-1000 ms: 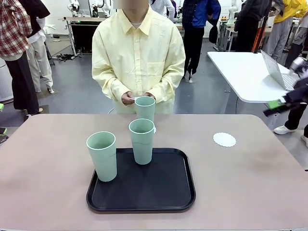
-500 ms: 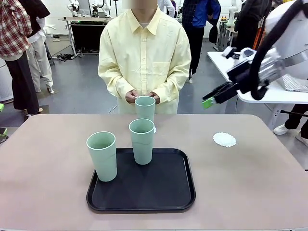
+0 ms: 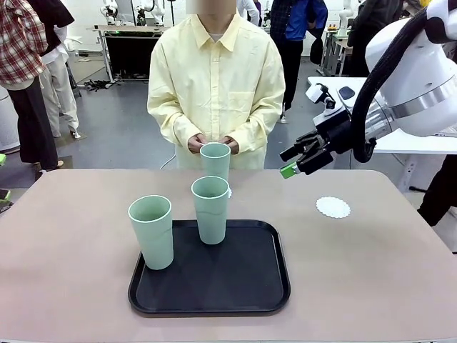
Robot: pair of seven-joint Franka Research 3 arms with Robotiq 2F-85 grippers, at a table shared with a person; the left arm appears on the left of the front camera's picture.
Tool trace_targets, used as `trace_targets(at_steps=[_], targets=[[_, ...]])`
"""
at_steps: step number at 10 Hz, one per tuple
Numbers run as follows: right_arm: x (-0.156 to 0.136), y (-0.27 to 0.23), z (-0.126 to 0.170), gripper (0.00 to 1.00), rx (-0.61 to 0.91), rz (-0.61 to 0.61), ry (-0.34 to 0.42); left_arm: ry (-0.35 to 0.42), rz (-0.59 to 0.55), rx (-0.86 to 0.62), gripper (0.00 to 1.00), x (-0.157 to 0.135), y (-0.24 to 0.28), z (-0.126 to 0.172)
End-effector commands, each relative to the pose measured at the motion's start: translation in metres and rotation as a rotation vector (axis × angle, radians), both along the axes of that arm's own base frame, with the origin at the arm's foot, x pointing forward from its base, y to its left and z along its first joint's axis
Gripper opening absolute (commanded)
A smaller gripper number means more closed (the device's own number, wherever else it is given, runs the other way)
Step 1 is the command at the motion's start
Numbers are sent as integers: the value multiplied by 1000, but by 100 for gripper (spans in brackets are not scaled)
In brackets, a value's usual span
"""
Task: Place coasters on the table and set cups on them.
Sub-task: Take one Reusable plastic cup from the Flat Tray and place it on a coaster set by the human.
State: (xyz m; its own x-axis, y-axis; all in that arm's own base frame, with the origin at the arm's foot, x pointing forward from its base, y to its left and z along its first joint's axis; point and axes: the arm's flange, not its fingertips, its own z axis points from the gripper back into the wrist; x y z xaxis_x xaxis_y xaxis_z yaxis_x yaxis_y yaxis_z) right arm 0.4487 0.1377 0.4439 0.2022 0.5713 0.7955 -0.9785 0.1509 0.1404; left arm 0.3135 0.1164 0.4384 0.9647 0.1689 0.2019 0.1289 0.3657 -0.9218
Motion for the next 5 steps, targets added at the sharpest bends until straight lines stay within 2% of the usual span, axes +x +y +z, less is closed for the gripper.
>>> trace_targets(at_steps=[1, 5], targets=[[1, 3, 3, 100, -4, 7, -8, -13, 2, -13, 100, -1, 1, 1], [1, 1, 2, 100, -1, 2, -4, -13, 2, -13, 100, -1, 1, 1]])
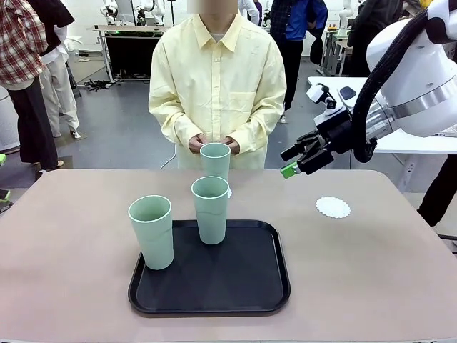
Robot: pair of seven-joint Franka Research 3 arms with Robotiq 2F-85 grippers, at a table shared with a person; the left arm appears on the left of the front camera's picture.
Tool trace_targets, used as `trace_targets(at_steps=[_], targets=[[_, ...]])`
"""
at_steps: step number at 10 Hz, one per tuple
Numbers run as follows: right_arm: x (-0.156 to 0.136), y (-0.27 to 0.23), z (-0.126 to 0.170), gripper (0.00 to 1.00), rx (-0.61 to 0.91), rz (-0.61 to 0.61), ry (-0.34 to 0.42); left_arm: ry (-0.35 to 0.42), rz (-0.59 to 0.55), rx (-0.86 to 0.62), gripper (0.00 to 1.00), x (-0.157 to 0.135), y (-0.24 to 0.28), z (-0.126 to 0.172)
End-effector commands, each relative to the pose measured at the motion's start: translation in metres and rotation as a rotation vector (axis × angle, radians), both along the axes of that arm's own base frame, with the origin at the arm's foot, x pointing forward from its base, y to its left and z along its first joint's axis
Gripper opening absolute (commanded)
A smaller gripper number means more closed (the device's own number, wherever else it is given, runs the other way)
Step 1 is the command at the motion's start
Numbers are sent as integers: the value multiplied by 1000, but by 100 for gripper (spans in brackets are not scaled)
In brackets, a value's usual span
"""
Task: Place coasters on the table and set cups on them.
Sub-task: Take one Reusable plastic cup from the Flat Tray and place it on a coaster set by the human.
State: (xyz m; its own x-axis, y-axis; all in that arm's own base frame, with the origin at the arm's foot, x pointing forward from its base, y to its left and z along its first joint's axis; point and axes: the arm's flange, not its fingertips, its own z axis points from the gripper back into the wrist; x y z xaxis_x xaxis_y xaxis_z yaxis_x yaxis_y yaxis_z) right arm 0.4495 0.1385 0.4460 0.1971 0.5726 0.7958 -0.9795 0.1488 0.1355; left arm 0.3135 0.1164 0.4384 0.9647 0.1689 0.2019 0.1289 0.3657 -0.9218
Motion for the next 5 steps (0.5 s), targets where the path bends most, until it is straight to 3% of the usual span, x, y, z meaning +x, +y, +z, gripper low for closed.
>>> trace_targets(at_steps=[1, 3, 5], targets=[[-12, -6, -11, 100, -2, 99, -124, -13, 1, -13, 100, -1, 1, 1], [-10, 12, -51, 100, 73, 223, -218, -13, 1, -13, 100, -1, 1, 1], [5, 30, -89, 100, 175, 258, -199, -13, 1, -13, 100, -1, 1, 1]])
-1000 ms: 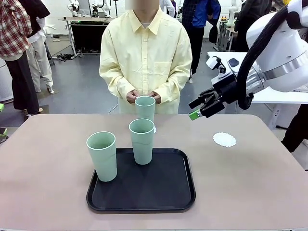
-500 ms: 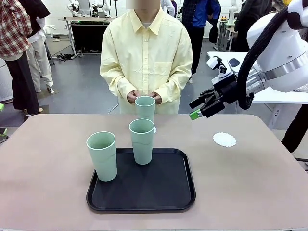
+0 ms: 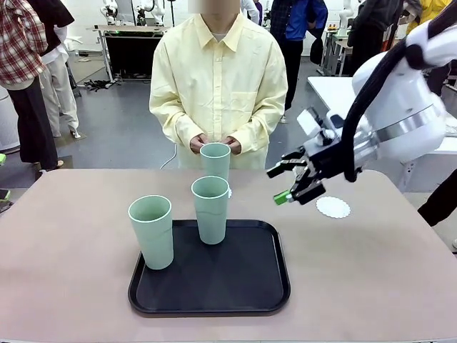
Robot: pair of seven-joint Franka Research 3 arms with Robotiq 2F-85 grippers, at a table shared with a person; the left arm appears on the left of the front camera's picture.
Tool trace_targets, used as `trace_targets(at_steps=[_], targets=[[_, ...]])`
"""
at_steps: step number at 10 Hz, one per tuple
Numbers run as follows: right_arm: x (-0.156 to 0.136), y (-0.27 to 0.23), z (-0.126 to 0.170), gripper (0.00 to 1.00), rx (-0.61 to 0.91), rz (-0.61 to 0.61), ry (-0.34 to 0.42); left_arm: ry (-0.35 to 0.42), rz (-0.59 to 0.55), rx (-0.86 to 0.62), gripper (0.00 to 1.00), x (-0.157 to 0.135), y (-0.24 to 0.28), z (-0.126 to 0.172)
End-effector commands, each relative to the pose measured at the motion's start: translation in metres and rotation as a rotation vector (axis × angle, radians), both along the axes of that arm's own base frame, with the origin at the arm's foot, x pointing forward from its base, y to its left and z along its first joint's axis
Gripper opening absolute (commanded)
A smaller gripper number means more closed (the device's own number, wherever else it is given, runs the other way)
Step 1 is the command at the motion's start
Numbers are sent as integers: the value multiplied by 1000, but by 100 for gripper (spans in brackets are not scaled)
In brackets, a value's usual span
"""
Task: Place coasters on the table and set cups on them.
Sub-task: Take one Reusable plastic cup from the Flat Tray and place it on a coaster set by the human.
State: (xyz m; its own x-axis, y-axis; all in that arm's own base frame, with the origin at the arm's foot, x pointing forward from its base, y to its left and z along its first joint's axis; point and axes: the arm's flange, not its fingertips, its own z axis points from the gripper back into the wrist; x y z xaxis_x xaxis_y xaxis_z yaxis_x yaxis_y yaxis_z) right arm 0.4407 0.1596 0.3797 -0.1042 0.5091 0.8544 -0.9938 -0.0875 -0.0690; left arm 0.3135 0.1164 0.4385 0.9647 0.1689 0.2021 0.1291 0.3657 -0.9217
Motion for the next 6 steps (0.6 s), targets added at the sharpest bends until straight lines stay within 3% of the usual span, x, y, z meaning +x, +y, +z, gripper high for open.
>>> trace_targets(at_steps=[1, 4, 6], targets=[[18, 16, -35, 100, 139, 11, 20, -13, 1, -13, 100, -1, 1, 1], [23, 37, -64, 100, 238, -38, 14, -13, 1, -13, 100, -1, 1, 1], [21, 39, -66, 100, 224, -68, 35, -13, 1, -13, 100, -1, 1, 1]])
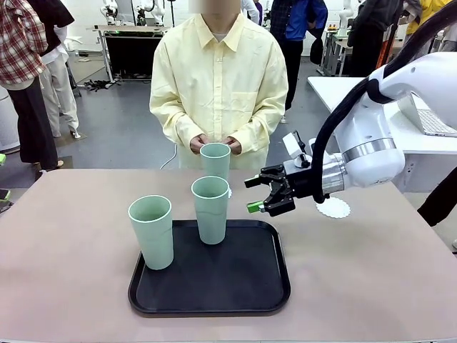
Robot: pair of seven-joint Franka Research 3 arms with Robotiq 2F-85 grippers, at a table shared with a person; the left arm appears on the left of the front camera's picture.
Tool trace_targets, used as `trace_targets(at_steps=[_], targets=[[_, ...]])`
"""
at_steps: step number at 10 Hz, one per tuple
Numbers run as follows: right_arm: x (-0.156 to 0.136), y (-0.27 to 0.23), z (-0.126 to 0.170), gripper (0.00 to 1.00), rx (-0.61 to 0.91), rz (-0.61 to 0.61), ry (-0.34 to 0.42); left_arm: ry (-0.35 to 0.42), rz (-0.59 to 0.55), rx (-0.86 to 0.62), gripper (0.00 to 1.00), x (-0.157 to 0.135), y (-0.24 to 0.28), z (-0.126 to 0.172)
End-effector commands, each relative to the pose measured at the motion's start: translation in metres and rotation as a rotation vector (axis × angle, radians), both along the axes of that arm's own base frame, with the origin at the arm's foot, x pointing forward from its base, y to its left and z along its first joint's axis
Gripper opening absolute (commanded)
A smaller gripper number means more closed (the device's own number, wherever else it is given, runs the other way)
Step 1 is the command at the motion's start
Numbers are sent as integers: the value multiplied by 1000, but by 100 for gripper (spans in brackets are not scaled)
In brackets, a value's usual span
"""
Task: Place coasters on the table and set cups on them.
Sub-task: Take one Reusable plastic cup from the Flat Tray and place it on a coaster set by the human.
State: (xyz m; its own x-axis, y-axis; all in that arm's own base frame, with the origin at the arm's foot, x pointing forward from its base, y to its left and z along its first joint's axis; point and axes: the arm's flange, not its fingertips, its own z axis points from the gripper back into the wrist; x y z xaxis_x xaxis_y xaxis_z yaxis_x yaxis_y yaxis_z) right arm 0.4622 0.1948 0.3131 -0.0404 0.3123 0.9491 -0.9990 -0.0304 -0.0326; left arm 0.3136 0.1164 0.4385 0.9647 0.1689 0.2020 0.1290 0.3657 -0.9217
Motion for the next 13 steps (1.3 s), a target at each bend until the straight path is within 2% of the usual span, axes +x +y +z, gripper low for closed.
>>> trace_targets(at_steps=[1, 6, 10, 13], targets=[[0, -2, 1, 100, -6, 7, -4, -13, 1, -13, 100, -1, 1, 1], [0, -1, 0, 100, -1, 0, -1, -13, 1, -13, 100, -1, 1, 1], [10, 13, -26, 100, 17, -71, 42, -13, 1, -13, 100, -1, 1, 1], [12, 28, -47, 100, 6, -54, 80, -13, 1, -13, 100, -1, 1, 1]])
